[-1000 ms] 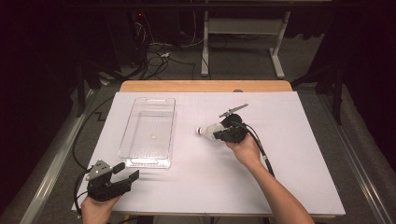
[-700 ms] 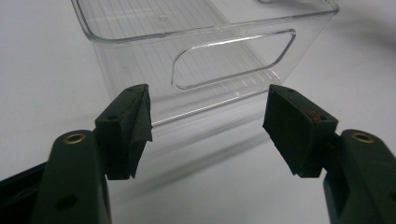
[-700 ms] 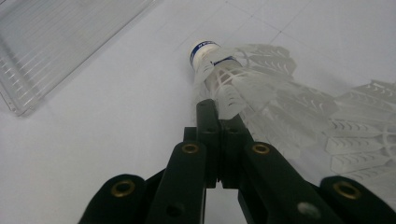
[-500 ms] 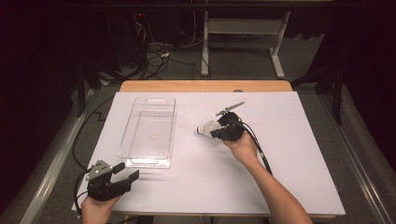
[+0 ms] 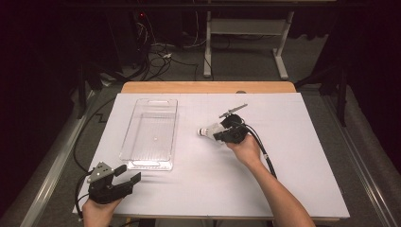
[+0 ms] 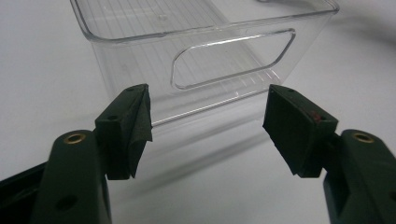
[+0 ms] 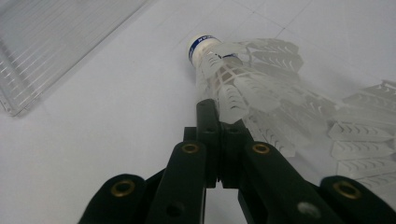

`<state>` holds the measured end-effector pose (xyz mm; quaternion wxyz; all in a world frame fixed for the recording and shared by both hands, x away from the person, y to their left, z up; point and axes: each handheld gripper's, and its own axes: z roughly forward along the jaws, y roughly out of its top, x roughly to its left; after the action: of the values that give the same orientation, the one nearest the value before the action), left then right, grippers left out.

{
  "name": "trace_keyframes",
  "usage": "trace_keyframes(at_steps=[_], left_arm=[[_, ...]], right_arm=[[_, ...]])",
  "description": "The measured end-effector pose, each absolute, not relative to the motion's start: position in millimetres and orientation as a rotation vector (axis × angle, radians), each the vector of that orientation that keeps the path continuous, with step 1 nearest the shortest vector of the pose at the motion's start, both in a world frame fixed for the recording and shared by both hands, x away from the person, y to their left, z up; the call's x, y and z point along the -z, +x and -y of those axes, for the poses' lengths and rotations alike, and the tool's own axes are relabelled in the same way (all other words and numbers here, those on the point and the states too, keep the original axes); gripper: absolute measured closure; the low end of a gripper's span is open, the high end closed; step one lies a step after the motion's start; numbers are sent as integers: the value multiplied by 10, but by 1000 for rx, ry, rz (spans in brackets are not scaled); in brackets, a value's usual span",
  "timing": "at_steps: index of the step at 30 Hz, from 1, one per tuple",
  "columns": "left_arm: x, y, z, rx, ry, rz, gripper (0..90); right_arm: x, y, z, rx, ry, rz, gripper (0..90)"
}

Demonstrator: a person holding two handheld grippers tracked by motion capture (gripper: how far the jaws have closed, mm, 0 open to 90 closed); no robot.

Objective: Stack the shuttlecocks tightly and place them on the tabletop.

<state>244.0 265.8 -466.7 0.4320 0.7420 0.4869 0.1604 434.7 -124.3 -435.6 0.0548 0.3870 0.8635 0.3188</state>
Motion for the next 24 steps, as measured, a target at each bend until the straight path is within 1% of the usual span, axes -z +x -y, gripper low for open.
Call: trace_keyframes(at_steps=[15,24], left_arm=[[4668,2441,-2660,-399,1850,-1214,330],[4669,2444,-2660,-397,1850,-1214,330]], right_arm=[[4408,4359,1253,-951,1191,-2631,898],[4401,4356,1267,-941,1204,-2622,848]])
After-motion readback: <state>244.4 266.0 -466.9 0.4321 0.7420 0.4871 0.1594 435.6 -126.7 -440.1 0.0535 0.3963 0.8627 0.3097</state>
